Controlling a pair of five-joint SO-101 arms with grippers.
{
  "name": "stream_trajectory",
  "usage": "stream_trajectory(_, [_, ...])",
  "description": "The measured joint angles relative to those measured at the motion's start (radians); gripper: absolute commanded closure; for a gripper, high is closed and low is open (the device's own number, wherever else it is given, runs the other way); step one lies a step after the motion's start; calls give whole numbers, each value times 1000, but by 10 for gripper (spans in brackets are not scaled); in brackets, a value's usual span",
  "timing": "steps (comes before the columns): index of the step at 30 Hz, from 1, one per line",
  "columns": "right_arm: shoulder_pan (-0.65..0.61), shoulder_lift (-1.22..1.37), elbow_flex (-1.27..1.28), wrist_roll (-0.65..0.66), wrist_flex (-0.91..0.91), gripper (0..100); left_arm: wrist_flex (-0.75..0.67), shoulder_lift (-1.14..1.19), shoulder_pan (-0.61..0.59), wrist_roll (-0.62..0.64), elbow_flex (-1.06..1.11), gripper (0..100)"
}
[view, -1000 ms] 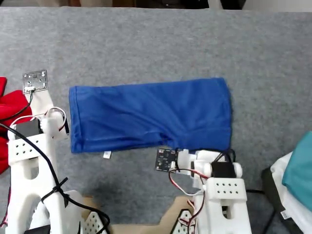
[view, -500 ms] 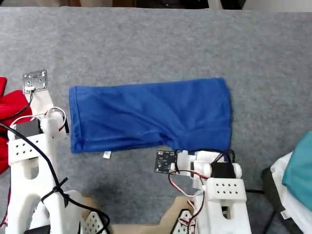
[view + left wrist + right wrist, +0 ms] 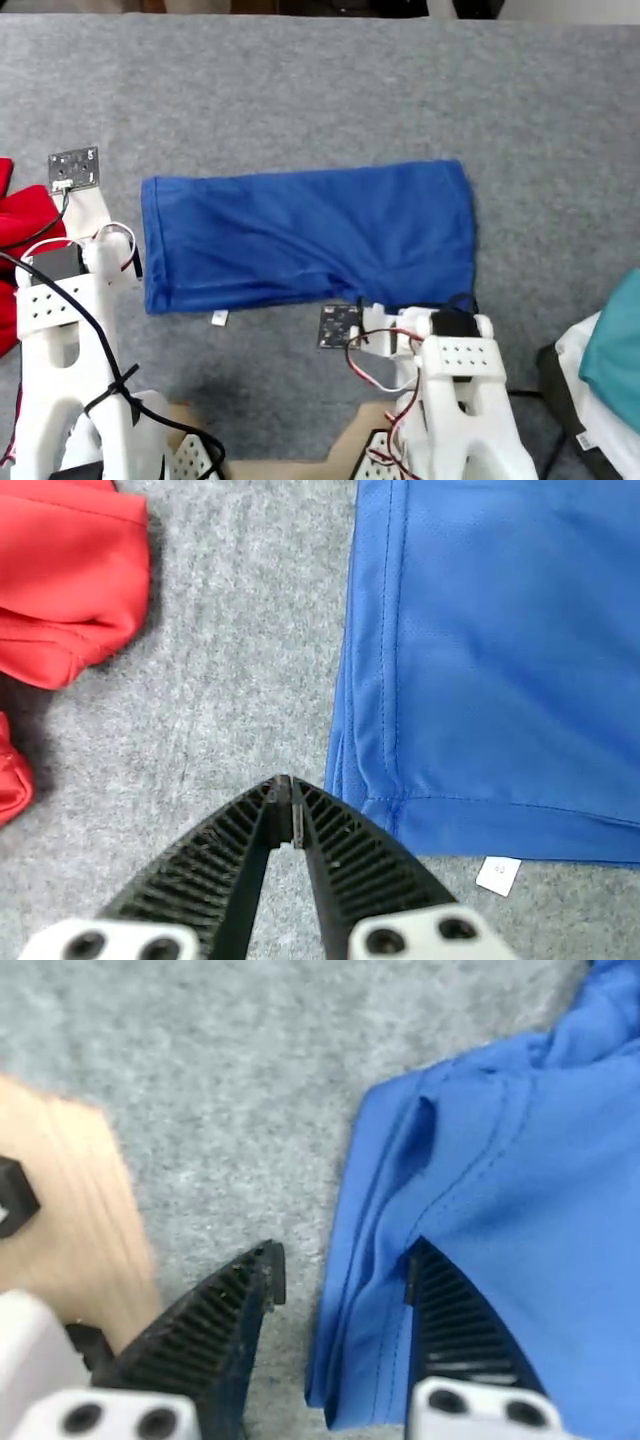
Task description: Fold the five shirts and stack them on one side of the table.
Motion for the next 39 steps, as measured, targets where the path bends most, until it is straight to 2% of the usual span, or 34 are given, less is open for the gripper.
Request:
stream_trajectory(5, [3, 0, 0, 0, -3, 808, 54, 0, -2, 0, -20, 980])
stream_trajectory(10, [3, 0, -2, 0, -11, 882, 86, 0, -2, 0, -78, 980])
stream_trajectory(22, [28, 0, -9, -2, -32, 892, 109, 0, -2, 0, -95, 980])
stream_trajectory(26, [31, 3, -11, -2, -63, 998, 109, 0, -2, 0, -95, 980])
stream_trajectory(34, [32, 40, -48, -2, -68, 995, 109, 0, -2, 0, -95, 980])
stream_trajectory(39, [32, 51, -169, 15, 12, 994, 109, 0, -2, 0, -95, 980])
